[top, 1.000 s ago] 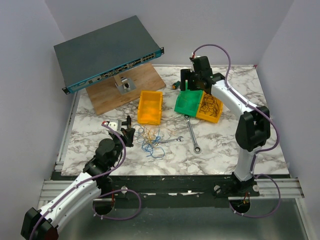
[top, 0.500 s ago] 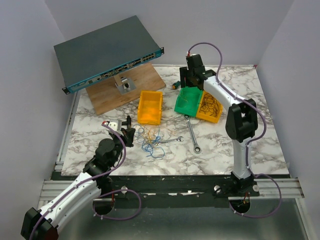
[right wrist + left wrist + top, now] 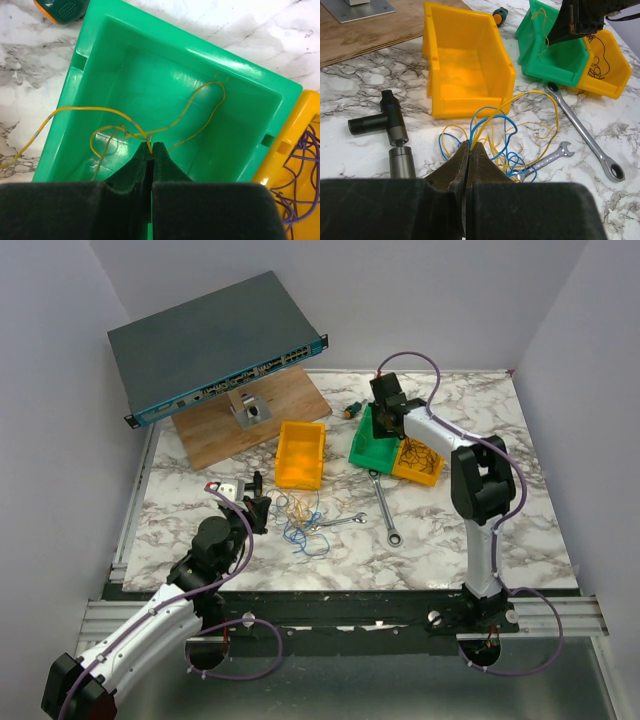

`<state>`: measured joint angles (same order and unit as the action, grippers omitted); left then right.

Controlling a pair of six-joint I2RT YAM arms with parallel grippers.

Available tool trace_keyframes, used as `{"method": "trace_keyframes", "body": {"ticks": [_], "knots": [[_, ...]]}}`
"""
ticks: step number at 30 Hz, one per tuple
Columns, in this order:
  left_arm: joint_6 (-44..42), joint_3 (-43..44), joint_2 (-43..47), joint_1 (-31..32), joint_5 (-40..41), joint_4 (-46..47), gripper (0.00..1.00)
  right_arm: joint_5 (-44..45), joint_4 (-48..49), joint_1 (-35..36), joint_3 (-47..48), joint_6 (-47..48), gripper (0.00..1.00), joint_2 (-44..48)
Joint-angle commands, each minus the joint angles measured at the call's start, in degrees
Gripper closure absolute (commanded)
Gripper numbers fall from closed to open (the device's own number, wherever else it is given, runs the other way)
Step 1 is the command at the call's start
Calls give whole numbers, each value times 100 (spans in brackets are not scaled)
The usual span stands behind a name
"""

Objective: Untangle the cables

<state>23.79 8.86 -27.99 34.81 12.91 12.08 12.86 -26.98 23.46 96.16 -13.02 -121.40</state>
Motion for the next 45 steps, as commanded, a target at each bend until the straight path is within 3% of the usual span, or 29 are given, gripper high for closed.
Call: {"method": "trace_keyframes", "body": {"ticks": [1, 8, 13, 19, 27, 31, 34, 35, 42, 45], "knots": [[-50, -7, -12, -35, -149, 137, 100, 177, -1, -2, 101, -161, 99, -413], [-59, -7, 37, -35, -139, 98, 100, 87, -468, -1, 814, -148, 99, -1237], [-59, -16, 46, -36, -139, 102, 100, 122, -645, -1, 986, -71, 94, -917], [-59, -8, 23, -35, -148, 102, 100, 299, -616, -3, 723, 22, 69, 83], [-59, -6, 22, -35, -172, 102, 100, 358, -837, -2, 590, 36, 47, 639], [-59, 1, 27, -35, -180, 102, 100, 201, -723, 0, 474, 23, 24, 912], [-59, 2, 24, -35, -189, 102, 100, -546, -503, 0, 396, 141, 2, 1024], [-59, 1, 25, -36, -183, 102, 100, -767, -492, 6, 435, 185, 0, 995], [-59, -3, 35, -35, -176, 102, 100, -860, -735, 186, 1018, 636, 0, 437], [-59, -7, 29, -35, -167, 110, 100, -610, -704, 377, 1116, 859, 5, 257]]}}
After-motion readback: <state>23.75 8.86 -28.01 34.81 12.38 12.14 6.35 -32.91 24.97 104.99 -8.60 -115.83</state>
